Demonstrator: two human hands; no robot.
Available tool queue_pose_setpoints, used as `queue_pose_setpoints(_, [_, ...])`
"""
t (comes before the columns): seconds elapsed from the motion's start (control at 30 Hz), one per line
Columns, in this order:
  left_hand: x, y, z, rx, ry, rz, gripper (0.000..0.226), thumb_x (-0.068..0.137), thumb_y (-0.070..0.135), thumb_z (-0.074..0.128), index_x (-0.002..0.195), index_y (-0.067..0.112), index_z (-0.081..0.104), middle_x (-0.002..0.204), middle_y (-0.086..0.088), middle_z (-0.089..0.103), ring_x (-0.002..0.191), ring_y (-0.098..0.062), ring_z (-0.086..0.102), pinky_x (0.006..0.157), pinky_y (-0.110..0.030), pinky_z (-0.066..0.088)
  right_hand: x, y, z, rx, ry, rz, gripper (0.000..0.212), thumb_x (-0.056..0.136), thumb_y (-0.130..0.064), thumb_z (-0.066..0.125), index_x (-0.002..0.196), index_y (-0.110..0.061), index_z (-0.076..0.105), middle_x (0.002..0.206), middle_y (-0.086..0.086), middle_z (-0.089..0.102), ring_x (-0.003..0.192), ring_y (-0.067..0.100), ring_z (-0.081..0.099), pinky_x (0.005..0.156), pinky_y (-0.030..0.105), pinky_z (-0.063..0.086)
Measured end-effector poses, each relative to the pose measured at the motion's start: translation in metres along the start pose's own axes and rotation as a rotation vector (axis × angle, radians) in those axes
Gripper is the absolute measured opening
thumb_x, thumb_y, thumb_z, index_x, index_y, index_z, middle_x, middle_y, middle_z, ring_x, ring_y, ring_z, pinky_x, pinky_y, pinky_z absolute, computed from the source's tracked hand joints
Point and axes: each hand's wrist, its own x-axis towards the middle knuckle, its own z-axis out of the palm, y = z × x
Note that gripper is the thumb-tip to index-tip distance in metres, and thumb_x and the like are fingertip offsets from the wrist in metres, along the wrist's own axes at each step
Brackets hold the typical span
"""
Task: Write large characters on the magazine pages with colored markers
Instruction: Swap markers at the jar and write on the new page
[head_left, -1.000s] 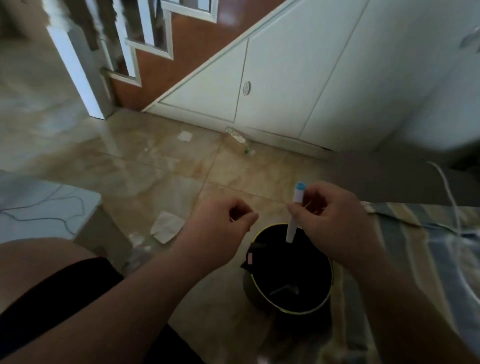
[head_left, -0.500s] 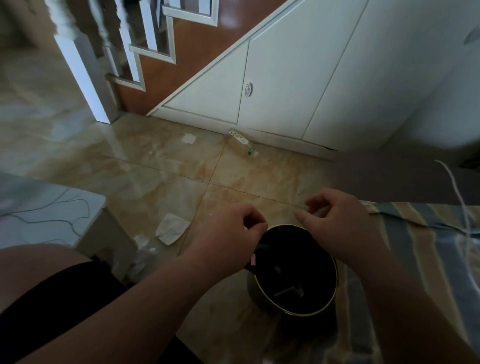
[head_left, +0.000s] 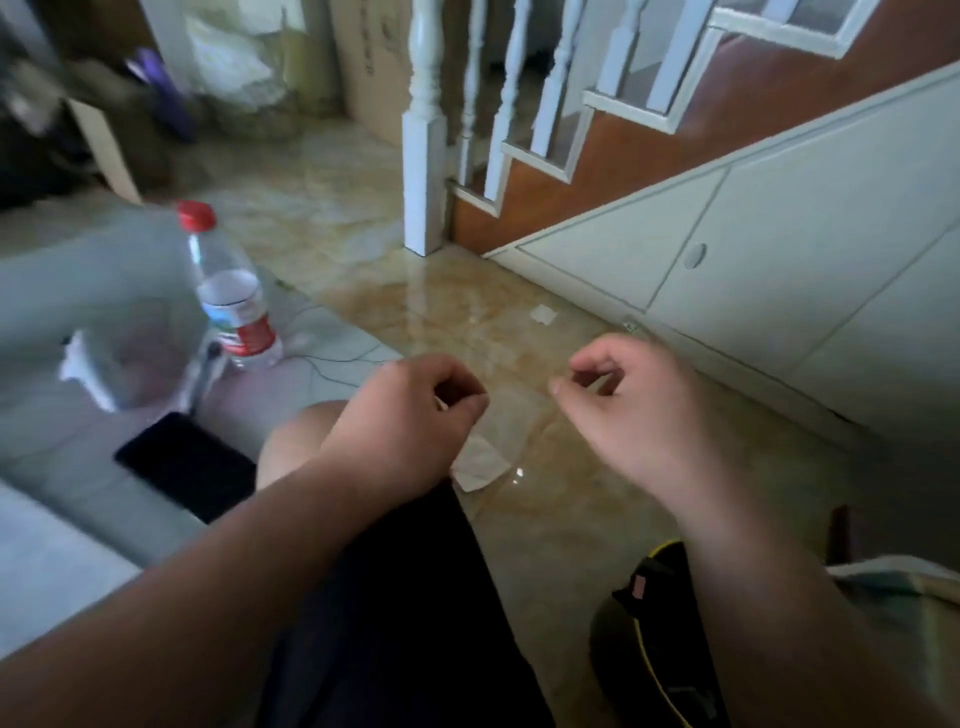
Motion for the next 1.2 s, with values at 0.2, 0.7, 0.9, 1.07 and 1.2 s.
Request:
queue_pose_setpoints(0.2, [-0.070, -0.069, -0.108, 0.022, 0.354, -0.150, 0.016, 0.089, 0.026, 0.071, 0.075, 0.031, 0.067, 0.063, 0.019, 0.066, 0.056, 0.001, 0.059, 0.053, -0.015, 0.042, 0.004, -0.104, 0.072, 0.105, -0.140, -0.261, 0.013, 0.079, -0.035, 0.078, 0.084, -0.027, 0.069, 0.078, -0.016, 0.069, 0.071, 0.002, 0.064, 0.065, 0.025, 0.047])
queue_pose_setpoints(0.7, [-0.285, -0.267, -0.249, 0.133, 0.789, -0.690, 0.013, 0.090, 0.033, 0.069, 0.078, 0.030, 0.068, 0.061, 0.035, 0.059, 0.062, 0.006, 0.056, 0.057, -0.015, 0.039, -0.113, -0.344, 0.334, 0.033, -0.735, -0.823, 0.013, 0.082, -0.028, 0.076, 0.083, -0.020, 0.066, 0.076, -0.012, 0.067, 0.067, -0.001, 0.058, 0.062, 0.022, 0.044])
queue_pose_setpoints(0.9, [-0.266, -0.300, -0.259, 0.223, 0.614, -0.671, 0.010, 0.092, 0.041, 0.063, 0.087, 0.033, 0.066, 0.078, 0.018, 0.062, 0.072, 0.003, 0.054, 0.059, -0.013, 0.037, -0.082, -0.363, 0.409, -0.159, -0.670, -0.827, 0.008, 0.087, -0.023, 0.066, 0.095, -0.022, 0.067, 0.089, -0.007, 0.067, 0.076, 0.019, 0.056, 0.068, 0.024, 0.035])
queue_pose_setpoints(1.07, [-0.265, -0.322, -0.262, 0.239, 0.563, -0.698, 0.012, 0.093, 0.040, 0.063, 0.082, 0.036, 0.061, 0.075, 0.018, 0.061, 0.069, 0.004, 0.053, 0.054, -0.010, 0.031, -0.048, -0.377, 0.470, -0.299, -0.629, -0.835, 0.035, 0.091, -0.019, 0.061, 0.126, -0.018, 0.065, 0.131, 0.004, 0.063, 0.117, 0.028, 0.060, 0.088, 0.029, 0.044])
queue_pose_setpoints(1.2, [-0.264, -0.330, -0.261, 0.239, 0.555, -0.686, 0.008, 0.092, 0.041, 0.062, 0.086, 0.036, 0.063, 0.081, 0.019, 0.062, 0.071, 0.002, 0.055, 0.056, -0.008, 0.032, -0.033, -0.382, 0.503, -0.408, -0.595, -0.855, 0.030, 0.085, -0.008, 0.055, 0.111, -0.017, 0.067, 0.119, 0.007, 0.066, 0.105, 0.033, 0.061, 0.084, 0.034, 0.050])
